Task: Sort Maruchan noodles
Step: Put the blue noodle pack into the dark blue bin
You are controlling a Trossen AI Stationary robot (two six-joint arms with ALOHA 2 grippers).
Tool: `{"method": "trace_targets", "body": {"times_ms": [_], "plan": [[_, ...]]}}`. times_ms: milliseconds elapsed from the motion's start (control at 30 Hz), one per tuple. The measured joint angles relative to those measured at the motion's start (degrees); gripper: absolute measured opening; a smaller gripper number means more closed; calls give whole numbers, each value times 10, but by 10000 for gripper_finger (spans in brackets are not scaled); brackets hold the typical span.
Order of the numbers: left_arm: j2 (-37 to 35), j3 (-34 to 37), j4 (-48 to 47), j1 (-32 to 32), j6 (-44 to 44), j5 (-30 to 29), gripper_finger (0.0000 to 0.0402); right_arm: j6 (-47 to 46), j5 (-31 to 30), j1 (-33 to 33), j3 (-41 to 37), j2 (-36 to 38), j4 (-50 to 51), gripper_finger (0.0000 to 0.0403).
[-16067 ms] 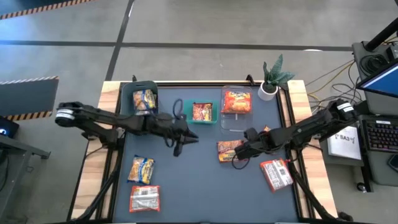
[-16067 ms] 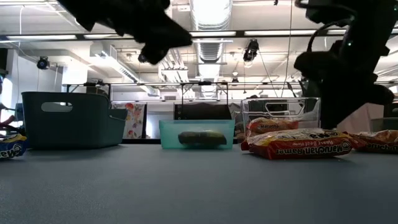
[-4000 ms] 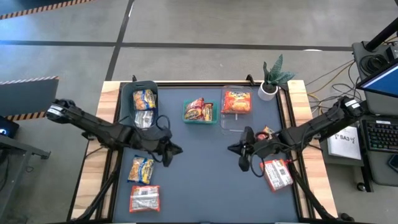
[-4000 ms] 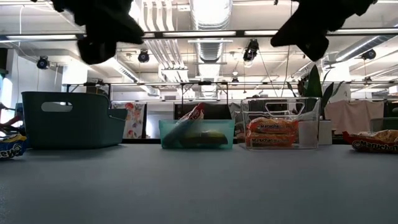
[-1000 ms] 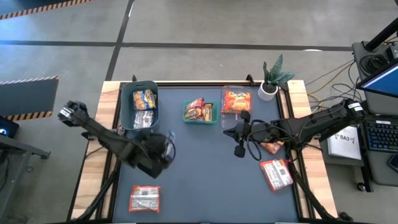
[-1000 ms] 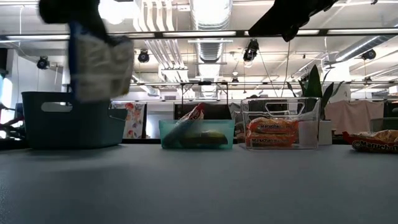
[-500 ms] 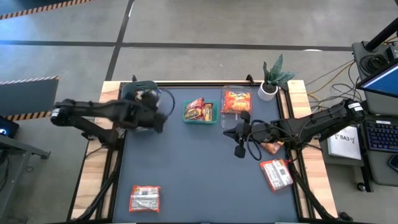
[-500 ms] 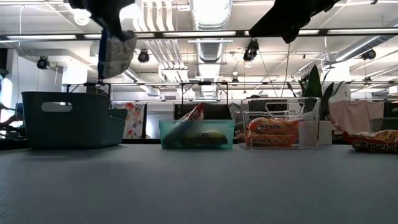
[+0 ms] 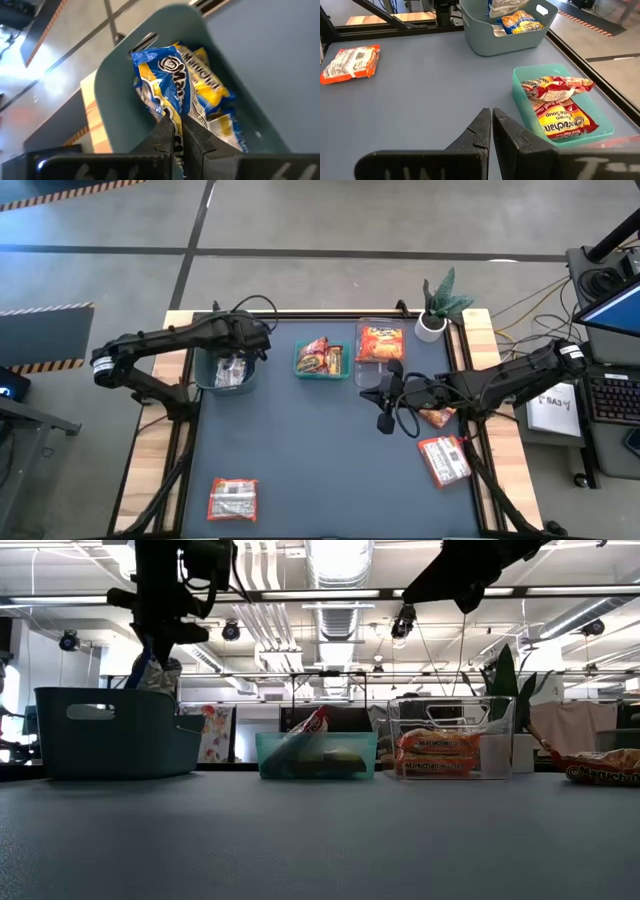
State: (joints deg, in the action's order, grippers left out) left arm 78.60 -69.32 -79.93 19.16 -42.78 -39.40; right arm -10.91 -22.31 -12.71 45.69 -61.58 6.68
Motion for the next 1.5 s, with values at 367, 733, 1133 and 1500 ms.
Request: {"method": "trace_targets", "body": {"times_ms": [367,733,1133,1500], "plan": [[89,0,-31,2,-17,1,26,-18,0,0,0,0,8,9],[119,0,-41,0,2,13,117,-22,0,0,0,0,20,9],[28,0,106,10,181,12,186,-28,-1,0,0,0,20,9],[-111,179,472,51,216,149,38,-49,-1,0,-1,0,21,9]]}}
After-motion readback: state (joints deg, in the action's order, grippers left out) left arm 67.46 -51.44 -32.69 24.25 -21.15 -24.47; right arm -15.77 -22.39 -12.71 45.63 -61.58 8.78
